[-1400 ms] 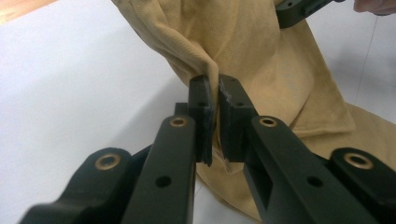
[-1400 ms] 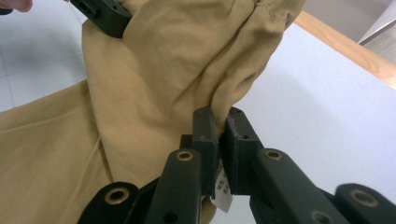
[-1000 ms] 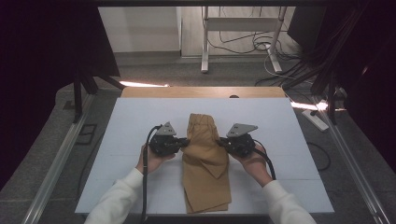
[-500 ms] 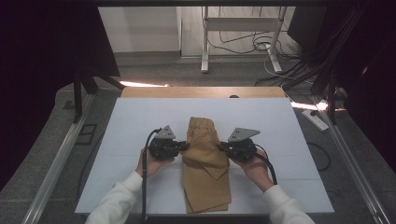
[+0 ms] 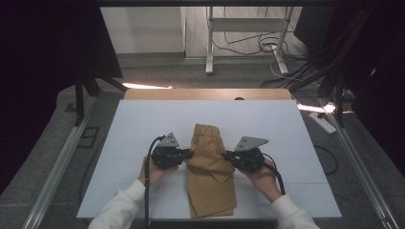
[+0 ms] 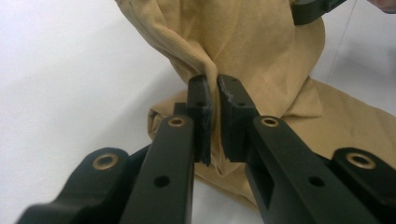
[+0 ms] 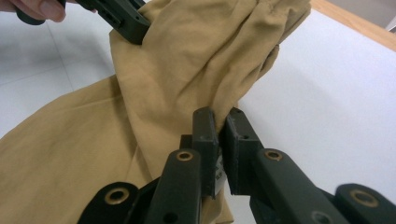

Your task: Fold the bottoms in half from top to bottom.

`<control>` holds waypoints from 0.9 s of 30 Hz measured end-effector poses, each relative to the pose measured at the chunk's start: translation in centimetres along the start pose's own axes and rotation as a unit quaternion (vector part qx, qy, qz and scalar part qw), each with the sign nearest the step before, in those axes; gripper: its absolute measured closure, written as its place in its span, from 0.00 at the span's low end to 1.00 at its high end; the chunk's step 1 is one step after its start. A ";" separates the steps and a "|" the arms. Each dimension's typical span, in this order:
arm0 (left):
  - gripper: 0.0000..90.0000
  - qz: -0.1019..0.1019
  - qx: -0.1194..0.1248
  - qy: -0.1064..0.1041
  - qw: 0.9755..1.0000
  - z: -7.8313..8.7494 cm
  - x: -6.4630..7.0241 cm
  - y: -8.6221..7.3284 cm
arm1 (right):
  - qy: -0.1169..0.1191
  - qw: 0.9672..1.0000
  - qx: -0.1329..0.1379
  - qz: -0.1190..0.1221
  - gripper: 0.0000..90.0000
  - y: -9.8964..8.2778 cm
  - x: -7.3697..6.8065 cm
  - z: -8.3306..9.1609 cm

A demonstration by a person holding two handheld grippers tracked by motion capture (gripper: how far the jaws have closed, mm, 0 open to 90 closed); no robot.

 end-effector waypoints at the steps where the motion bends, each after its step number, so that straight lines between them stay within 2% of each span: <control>1: 0.92 0.000 0.000 0.000 1.000 0.0 0.1 0.0 | 0.002 1.000 0.001 -0.001 0.93 -0.1 0.0 0.0; 27: 0.90 -0.008 -0.024 -0.016 1.000 -0.4 1.7 -1.5 | 0.024 1.000 -0.017 -0.003 0.93 -2.3 -1.9 0.5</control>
Point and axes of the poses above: each handheld gripper's, and its own axes: z roughly backward along the jaws, y roughly out of its top, x roughly to its right, the point moved 6 cm from there along -z, roughly forward along the jaws, and after that the axes turned 1 degree about y, right-handed, at the moved point
